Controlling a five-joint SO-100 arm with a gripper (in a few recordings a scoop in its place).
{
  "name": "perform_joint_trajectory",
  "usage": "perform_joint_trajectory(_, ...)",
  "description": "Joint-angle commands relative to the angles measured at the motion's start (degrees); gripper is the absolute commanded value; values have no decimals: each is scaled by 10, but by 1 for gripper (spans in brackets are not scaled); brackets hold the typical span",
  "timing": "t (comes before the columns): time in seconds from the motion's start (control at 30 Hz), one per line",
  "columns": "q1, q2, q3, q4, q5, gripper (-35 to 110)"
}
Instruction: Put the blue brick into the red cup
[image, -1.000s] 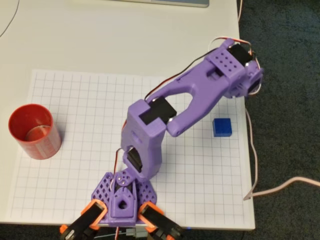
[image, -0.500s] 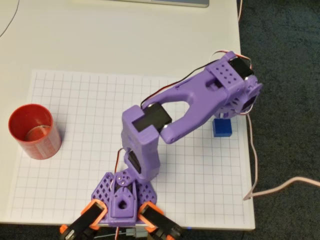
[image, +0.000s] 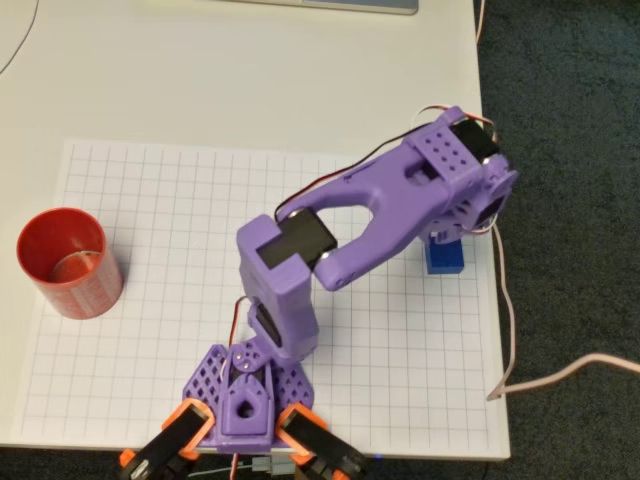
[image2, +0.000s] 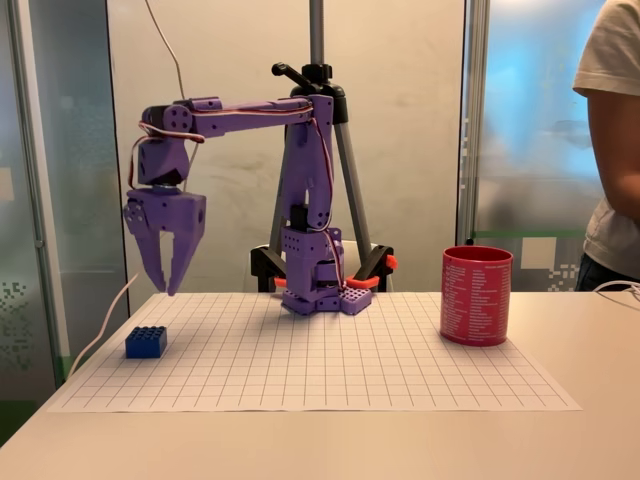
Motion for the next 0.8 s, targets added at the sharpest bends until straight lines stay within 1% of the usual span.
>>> perform_joint_trajectory(0.0,0,50,3,5,-22,25)
perform_joint_trajectory(0.03,4,50,5,6,-10,48)
perform_joint_trajectory(0.07,6,49,8,6,-4,57)
perform_joint_trajectory(0.33,0,30,8,1,-6,61)
perform_joint_trajectory(0.57,-11,-14,40,-64,-3,61)
perform_joint_trajectory(0.77,-9,-54,40,-78,-2,61)
